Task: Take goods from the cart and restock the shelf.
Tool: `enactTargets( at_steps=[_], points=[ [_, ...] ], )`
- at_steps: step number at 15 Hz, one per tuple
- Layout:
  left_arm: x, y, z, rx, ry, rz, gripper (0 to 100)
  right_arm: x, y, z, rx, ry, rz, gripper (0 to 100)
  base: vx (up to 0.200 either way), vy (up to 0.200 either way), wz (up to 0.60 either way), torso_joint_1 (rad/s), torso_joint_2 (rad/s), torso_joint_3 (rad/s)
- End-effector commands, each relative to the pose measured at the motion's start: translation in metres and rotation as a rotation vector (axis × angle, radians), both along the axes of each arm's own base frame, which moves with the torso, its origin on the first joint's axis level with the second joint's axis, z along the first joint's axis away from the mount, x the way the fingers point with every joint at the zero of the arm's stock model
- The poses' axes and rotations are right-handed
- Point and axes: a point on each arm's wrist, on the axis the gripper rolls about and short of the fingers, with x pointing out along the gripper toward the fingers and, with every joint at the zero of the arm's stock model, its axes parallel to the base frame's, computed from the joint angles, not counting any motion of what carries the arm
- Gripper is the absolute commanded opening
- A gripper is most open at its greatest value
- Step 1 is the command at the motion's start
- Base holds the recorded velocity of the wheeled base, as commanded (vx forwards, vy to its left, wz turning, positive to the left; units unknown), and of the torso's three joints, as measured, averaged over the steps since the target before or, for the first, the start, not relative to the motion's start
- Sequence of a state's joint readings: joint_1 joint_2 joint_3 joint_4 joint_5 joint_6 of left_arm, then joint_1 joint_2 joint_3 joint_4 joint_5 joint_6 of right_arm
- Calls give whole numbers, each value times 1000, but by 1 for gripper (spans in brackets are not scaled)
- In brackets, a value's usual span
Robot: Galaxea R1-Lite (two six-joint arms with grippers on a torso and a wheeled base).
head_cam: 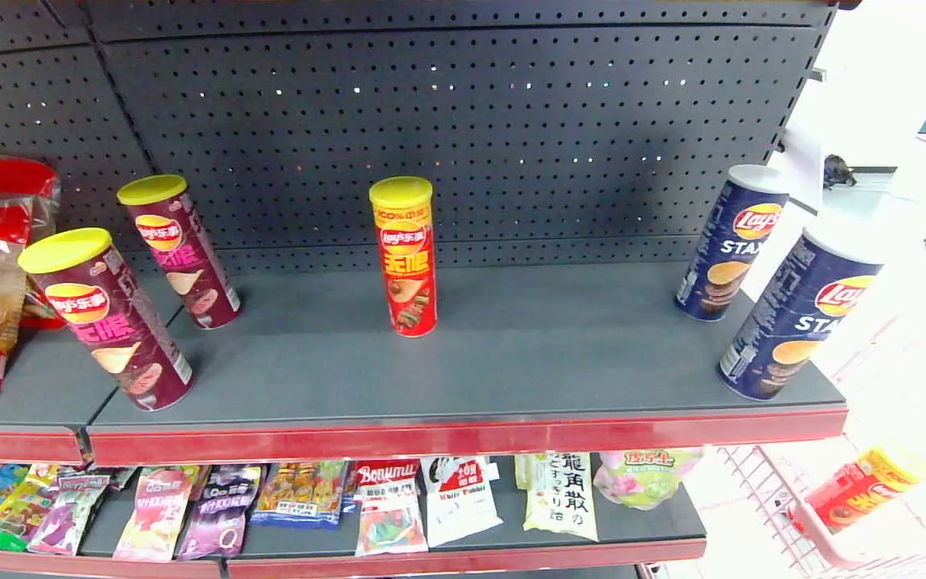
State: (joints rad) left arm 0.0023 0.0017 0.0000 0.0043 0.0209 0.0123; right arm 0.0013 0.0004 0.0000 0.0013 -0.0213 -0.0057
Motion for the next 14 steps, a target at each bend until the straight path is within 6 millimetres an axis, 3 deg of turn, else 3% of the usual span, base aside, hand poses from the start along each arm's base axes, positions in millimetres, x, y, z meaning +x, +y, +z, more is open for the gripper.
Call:
enactTargets(
  at_steps=[1, 13, 14],
  points=[
    [0, 0, 0, 0, 0, 1, 100, 0, 0, 0, 0, 0, 0, 100, 0, -200, 0, 7, 2, -2],
    [0, 0, 0, -2, 0, 1, 100, 0, 1, 0, 0, 0, 25, 100, 0, -200, 0, 4, 3, 3],
    [0, 0, 0, -2, 2, 1, 100, 0, 1, 0, 0, 0, 25, 100, 0, 0, 0, 0, 0, 0]
  ],
)
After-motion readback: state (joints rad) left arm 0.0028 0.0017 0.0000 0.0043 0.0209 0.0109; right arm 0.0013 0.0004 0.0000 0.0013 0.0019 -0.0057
